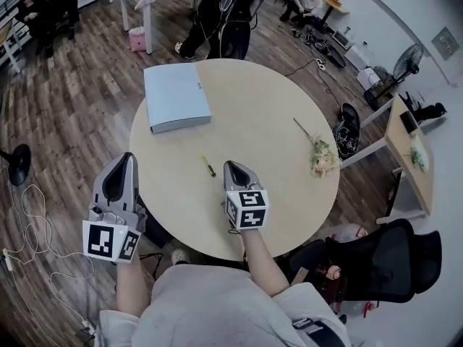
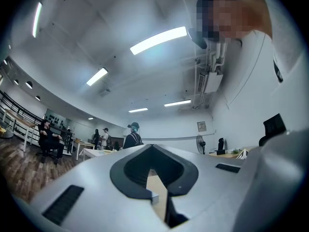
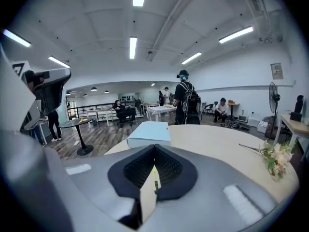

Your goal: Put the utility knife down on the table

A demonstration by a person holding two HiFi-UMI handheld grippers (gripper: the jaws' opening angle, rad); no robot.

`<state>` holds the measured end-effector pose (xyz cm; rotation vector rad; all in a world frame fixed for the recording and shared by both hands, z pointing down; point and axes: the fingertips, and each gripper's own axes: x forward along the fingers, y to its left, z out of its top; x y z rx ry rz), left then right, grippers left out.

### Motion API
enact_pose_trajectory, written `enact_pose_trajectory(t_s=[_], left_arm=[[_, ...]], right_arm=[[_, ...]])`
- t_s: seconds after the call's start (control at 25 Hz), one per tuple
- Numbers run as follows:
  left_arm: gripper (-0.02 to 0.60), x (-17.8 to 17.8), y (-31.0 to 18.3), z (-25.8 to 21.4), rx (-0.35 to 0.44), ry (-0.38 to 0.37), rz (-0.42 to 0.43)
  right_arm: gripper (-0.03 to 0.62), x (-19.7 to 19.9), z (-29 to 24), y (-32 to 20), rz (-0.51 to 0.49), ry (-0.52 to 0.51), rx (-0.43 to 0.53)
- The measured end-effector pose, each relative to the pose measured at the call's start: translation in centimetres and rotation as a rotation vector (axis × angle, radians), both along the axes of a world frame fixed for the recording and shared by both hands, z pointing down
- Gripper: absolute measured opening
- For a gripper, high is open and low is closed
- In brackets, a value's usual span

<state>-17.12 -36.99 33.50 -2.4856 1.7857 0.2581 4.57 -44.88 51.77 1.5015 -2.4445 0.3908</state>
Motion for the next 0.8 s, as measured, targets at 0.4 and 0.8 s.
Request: enact_pose_trajectory(t_s=[0.4, 0.8], left_arm=[[0.008, 1.1, 1.5, -1.8, 0.035, -0.011, 0.084], [0.008, 1.2, 3.0, -3.6, 0.080, -0.024, 0.156]], right_arm=[[0.011, 2.1, -5.6, 3.8, 0.098, -0.069, 0.126], [0.011, 3.3, -10.9, 7.5, 0.182, -0.097, 0.260]])
